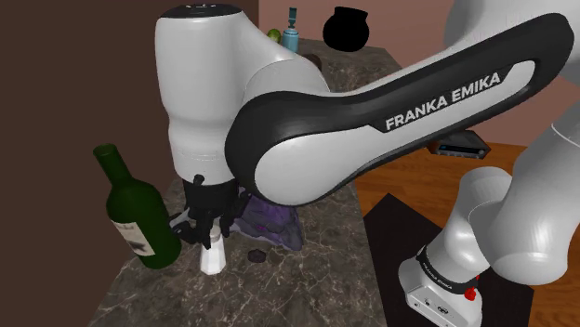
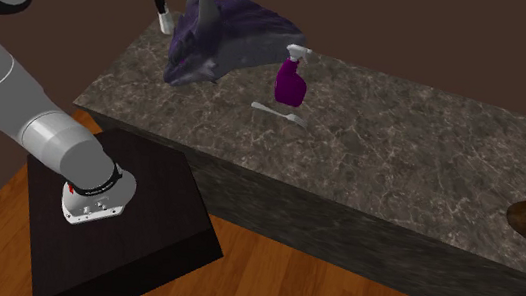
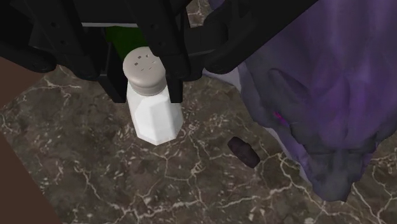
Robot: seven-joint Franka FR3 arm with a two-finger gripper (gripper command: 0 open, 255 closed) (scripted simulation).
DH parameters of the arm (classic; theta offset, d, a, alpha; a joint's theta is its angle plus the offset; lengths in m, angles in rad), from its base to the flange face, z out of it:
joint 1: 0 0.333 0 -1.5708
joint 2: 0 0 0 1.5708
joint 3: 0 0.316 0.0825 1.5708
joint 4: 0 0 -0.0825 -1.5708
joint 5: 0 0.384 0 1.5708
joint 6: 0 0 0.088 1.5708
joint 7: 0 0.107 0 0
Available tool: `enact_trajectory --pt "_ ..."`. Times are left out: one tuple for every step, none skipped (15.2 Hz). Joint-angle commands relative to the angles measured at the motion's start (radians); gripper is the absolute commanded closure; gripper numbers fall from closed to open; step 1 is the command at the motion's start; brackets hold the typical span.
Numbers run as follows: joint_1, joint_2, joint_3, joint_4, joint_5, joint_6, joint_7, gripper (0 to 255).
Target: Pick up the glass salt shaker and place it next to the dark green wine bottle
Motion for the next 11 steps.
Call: enact_trajectory --pt "0.001 0.007 0.001 -0.02 -0.002 0.027 0.0 255" --pt "0.001 0.012 0.001 -0.029 -0.003 0.041 0.001 255" --pt "0.001 0.016 0.001 -0.037 -0.005 0.054 0.001 255" --pt "0.001 0.021 0.002 -0.046 -0.006 0.067 0.002 255" --pt "0.002 0.026 0.002 -0.054 -0.008 0.08 0.003 255" --pt "0.002 0.032 0.002 -0.062 -0.01 0.093 0.004 255" --pt "0.002 0.037 0.002 -0.07 -0.012 0.106 0.005 255" --pt "0.003 0.043 0.003 -0.077 -0.014 0.119 0.005 255" --pt "0.003 0.049 0.003 -0.084 -0.016 0.132 0.007 255" --pt "0.003 0.055 0.003 -0.092 -0.018 0.145 0.008 255" --pt "0.004 0.062 0.003 -0.098 -0.02 0.158 0.009 255"
